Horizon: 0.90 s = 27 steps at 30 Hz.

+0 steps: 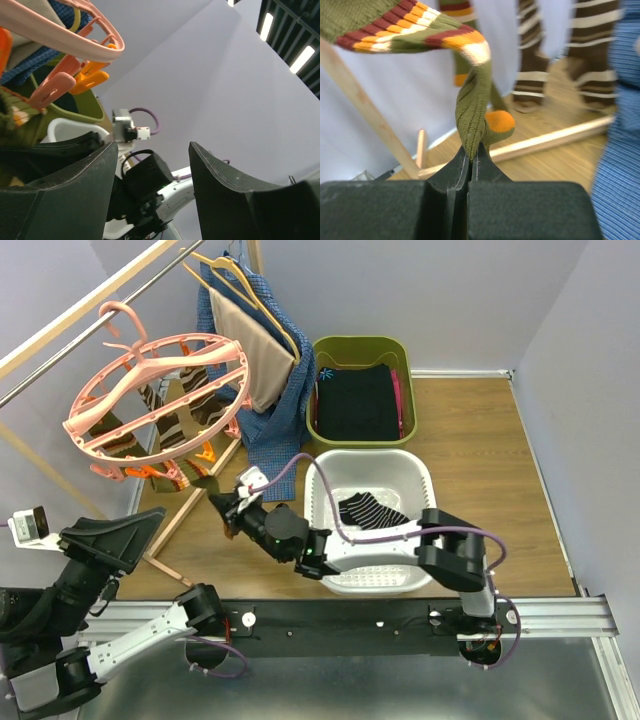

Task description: Remove the socks clipped to the hanger

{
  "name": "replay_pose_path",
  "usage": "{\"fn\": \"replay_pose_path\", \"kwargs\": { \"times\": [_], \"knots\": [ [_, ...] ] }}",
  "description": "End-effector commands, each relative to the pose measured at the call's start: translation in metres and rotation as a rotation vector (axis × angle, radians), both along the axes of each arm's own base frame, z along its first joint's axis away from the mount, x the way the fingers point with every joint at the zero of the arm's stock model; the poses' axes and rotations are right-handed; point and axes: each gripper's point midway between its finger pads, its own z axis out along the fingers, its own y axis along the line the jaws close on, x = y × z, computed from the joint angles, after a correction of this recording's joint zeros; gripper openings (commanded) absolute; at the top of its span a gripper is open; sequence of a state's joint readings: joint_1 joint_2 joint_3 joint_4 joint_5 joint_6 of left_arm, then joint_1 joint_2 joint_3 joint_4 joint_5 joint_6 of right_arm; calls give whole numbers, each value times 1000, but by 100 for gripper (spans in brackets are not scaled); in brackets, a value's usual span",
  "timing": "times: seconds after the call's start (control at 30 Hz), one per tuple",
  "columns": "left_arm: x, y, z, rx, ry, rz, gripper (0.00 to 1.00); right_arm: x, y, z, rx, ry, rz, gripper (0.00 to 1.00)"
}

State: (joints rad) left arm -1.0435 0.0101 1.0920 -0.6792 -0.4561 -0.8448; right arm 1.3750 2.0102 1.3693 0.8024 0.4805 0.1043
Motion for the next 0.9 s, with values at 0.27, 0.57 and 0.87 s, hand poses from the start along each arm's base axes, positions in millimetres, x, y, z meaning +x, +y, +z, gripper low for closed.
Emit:
{"fn": "replay_pose_path", "kwargs": {
  "times": [0.27,0.57,0.87],
  "knots": [
    [17,8,-28,97,113,171,68,14,-113,-4,-179,56,-262,4],
    [54,-16,-50,204,243,285,71,16,-167,7,-231,54,-357,4],
    [84,-28,-50,198,308,384,72,17,-202,18,-242,44,-427,4]
  ]
}}
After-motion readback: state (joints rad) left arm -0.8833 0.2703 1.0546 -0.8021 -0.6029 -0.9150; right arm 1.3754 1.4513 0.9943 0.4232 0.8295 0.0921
